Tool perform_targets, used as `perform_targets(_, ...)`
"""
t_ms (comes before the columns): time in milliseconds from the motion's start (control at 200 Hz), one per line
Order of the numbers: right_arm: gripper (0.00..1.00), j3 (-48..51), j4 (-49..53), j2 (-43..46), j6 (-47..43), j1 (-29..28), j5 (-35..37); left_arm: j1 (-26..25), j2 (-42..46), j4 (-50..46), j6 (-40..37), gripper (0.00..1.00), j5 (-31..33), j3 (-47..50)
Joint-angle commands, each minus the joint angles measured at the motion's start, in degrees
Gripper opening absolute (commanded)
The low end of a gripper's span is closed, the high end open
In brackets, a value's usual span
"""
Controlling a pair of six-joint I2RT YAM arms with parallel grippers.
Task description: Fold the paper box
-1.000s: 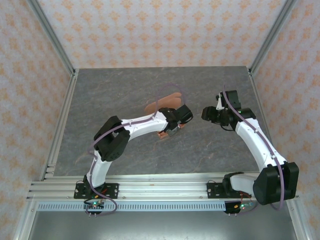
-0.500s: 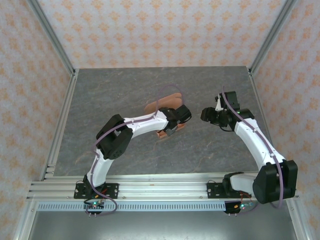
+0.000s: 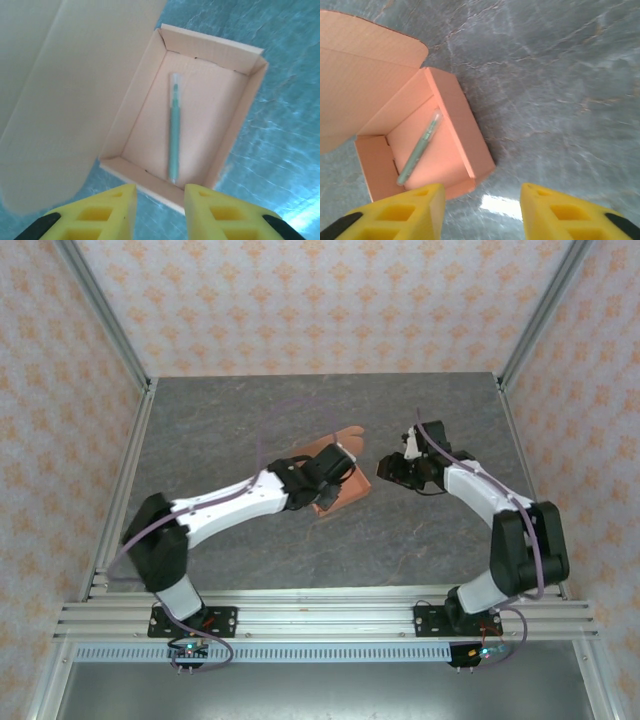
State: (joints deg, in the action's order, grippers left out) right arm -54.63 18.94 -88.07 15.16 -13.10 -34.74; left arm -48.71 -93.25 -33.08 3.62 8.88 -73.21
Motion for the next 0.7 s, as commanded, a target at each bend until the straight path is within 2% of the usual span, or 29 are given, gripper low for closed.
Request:
perform_targets(0, 0.39, -2.8, -7.19, -4.7, -0.22, -0.25, -6.79, 0.5, 5.78, 3.55, 9.26, 0.31, -3.01, 6.84)
perform_targets(165, 0.36, -6.37, -4.59, -9.68, -5.25, -1.46, -8.5, 0.62, 10.0, 4.78, 12.87, 0.32, -2.61, 12.16)
perform_targets(495, 0.3, -7.0, -2.92, -12.51, -10.46, -3.31, -3.63, 1.55, 11.77, 4.03, 11.94, 0.32, -2.94, 11.07)
perform_targets(696, 0.26, -7.67, -3.21, -14.05, -11.98, -4.2, -3.8, 2.08, 12.19, 3.99, 11.94, 0.32, -3.16, 11.55)
